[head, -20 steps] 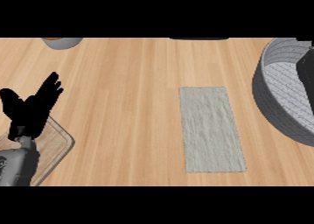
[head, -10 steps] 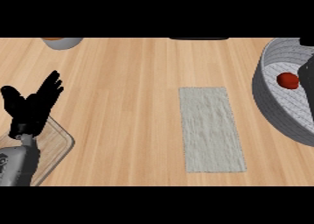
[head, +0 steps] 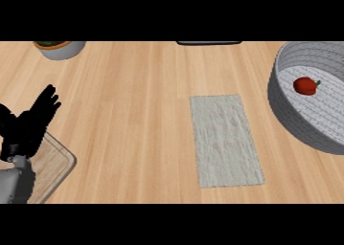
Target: Pick the bell pepper from the placemat and place it in the basket
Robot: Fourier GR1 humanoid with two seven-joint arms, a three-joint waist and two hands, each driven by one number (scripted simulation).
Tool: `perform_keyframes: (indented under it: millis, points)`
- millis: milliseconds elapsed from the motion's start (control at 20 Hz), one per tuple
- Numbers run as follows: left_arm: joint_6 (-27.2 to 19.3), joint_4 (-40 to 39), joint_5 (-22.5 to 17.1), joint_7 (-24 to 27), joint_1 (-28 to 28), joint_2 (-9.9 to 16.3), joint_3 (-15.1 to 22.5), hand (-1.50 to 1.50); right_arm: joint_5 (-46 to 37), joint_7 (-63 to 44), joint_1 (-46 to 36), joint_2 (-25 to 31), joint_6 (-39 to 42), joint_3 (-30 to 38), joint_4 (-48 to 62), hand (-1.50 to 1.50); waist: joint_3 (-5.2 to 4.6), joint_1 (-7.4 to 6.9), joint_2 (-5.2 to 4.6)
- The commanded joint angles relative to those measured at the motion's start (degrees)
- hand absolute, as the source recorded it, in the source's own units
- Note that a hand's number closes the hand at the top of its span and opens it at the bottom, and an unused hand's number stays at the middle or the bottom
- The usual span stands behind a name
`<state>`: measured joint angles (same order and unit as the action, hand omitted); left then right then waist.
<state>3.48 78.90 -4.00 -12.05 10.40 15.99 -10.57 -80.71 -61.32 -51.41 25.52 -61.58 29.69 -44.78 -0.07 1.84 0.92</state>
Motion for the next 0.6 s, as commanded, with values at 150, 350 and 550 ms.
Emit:
perform_keyframes:
  millis: [150, 350, 550]
  points:
    - [-1.6, 0.0, 1.7, 0.5, -2.0, -0.4, 0.2, 0.00, 5.7, -3.0, 12.4, -6.7, 3.4, -0.8, -24.4, -1.50, -0.07, 2.67, 0.94]
    - [-1.7, 2.2, -0.1, -1.3, -2.8, 0.3, -1.7, 0.00, 10.0, -1.8, 24.6, -11.1, 8.0, -4.6, -35.8, -1.50, -0.02, 3.76, 1.53]
    - [-2.3, 3.2, 1.2, -0.7, -4.4, -0.9, -0.3, 0.00, 13.4, -2.6, 34.6, -13.8, 12.6, -8.3, -50.7, -1.50, -0.06, 3.70, 1.24]
